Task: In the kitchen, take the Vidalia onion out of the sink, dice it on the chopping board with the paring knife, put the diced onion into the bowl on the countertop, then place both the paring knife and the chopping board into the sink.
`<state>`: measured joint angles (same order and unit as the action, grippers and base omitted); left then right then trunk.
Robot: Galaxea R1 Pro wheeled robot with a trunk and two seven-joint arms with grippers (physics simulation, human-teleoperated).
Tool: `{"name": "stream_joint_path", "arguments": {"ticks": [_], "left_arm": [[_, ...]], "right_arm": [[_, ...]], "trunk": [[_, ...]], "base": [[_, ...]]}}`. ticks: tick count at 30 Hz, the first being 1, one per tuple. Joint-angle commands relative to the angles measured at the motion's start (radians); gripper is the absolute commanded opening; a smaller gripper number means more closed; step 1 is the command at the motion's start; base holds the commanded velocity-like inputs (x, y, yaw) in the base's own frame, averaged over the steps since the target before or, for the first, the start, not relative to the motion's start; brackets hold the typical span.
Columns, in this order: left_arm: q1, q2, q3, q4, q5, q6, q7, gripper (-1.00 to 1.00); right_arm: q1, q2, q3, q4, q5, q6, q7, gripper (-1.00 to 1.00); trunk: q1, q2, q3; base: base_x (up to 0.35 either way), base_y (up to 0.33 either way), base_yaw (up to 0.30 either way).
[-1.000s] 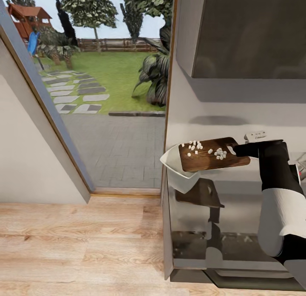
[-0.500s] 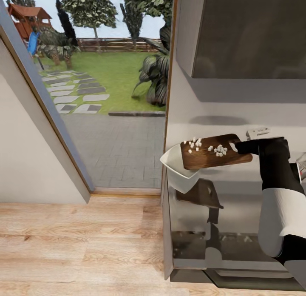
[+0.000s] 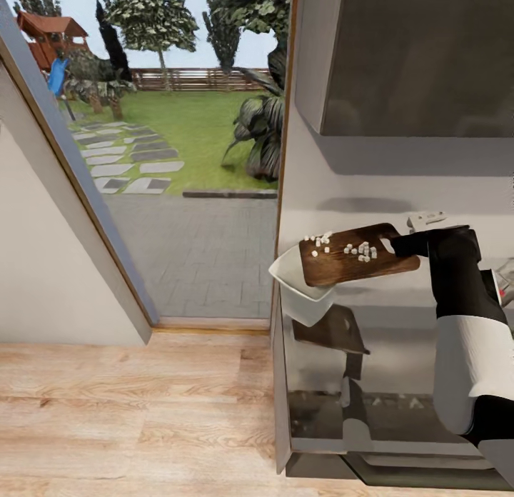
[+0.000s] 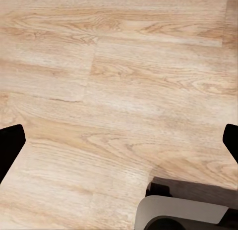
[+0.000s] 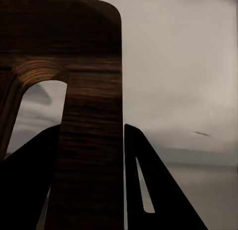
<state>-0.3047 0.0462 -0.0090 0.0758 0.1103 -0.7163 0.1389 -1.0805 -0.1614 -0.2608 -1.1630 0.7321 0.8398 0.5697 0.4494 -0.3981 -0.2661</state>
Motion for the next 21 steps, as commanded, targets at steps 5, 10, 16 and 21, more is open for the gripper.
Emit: {"name": "stream_joint_path", "arguments": {"ticks": [5,10,16,21], "left_arm": [[-0.001,0.0,-0.002,0.004,0.006,-0.006,-0.002,1.0],[-0.002,0.0,-0.002,0.004,0.006,-0.006,-0.002,1.0],[-0.002,0.0,-0.002,0.004,0.006,-0.006,-0.002,1.0],[-0.002,0.0,-0.002,0.004,0.006,-0.006,-0.002,1.0]], "right_arm": [[-0.001,0.0,0.0,0.0,0.009,0.002,0.01,-1.0],[-0.001,0.0,0.037,0.0,0.01,0.002,0.01,-1.0],[-0.001,-0.001,0.064,0.0,0.012,0.002,0.01,-1.0],[-0.001,0.0,0.064,0.0,0.019,0.002,0.009,-1.0]], "trunk": [[0.001,-0.002,0.006],[0.001,-0.002,0.014],[0.001,-0.002,0.023],[0.001,-0.002,0.031]], "base": [[0.0,0.0,0.0],[0.0,0.0,0.0],[0.0,0.0,0.0],[0.0,0.0,0.0]]}}
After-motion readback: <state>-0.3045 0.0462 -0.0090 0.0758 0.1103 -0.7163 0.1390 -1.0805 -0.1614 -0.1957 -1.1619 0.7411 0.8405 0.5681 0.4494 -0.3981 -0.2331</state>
